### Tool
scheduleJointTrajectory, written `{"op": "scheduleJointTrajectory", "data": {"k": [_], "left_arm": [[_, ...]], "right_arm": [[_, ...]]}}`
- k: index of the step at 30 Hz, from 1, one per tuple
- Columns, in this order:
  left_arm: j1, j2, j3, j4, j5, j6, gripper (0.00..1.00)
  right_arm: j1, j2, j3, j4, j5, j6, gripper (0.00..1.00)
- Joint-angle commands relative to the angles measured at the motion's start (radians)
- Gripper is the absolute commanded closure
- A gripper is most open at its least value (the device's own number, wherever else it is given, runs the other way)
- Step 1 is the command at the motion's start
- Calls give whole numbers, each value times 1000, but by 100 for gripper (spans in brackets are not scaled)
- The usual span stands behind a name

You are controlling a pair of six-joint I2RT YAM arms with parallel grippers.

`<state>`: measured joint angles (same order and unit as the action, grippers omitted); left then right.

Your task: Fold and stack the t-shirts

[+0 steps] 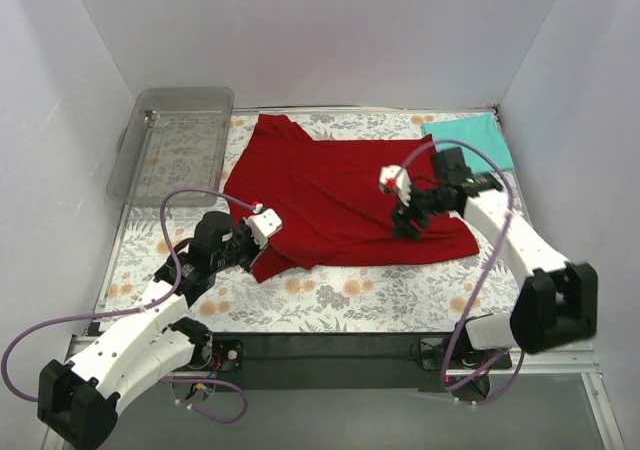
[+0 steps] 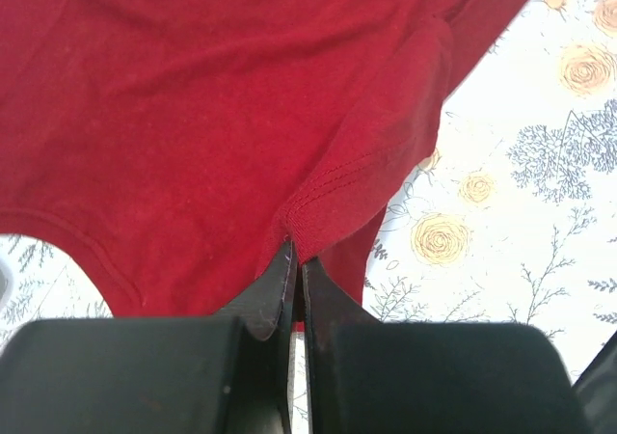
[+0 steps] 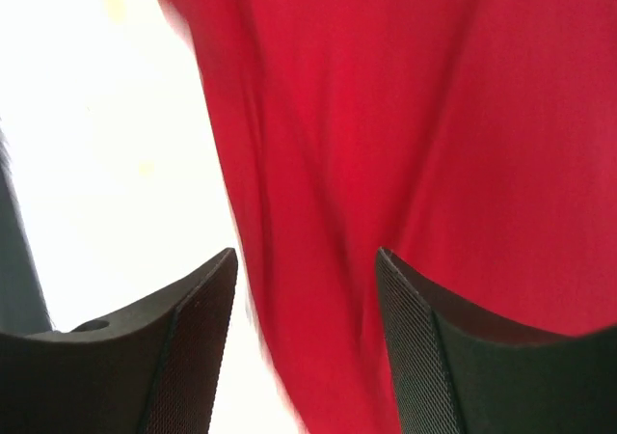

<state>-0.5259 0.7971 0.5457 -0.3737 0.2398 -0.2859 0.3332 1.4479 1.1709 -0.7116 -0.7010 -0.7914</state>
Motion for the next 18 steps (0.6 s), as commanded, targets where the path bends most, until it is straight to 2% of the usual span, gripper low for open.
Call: {"op": "scheduleJointTrajectory", "data": {"k": [1,2,7,8,12,18], "left_arm": [[-3,20,56,-21,-43,-70,100],[-5,31,60,-21,-63,-78,100],[-5,67,83,-14,-129,-99,100],[-3,54,79,-11,-144,-110,100],[-5,5,62,-10,-174,-125,100],[-5,-45,48,1,-171,-130,100]], "right_arm": [[-144,-151,-247,-155,281,-377,45],[-249,-212,-270,-167,287,-485,46],[-482,-258,-338,-198,304,-713,50],[-532,-160,-289,-200,301,-716,50],[-624,-10,-92,-218,262,-674,50],[-642,176,74,-230,221,-487,49]]}}
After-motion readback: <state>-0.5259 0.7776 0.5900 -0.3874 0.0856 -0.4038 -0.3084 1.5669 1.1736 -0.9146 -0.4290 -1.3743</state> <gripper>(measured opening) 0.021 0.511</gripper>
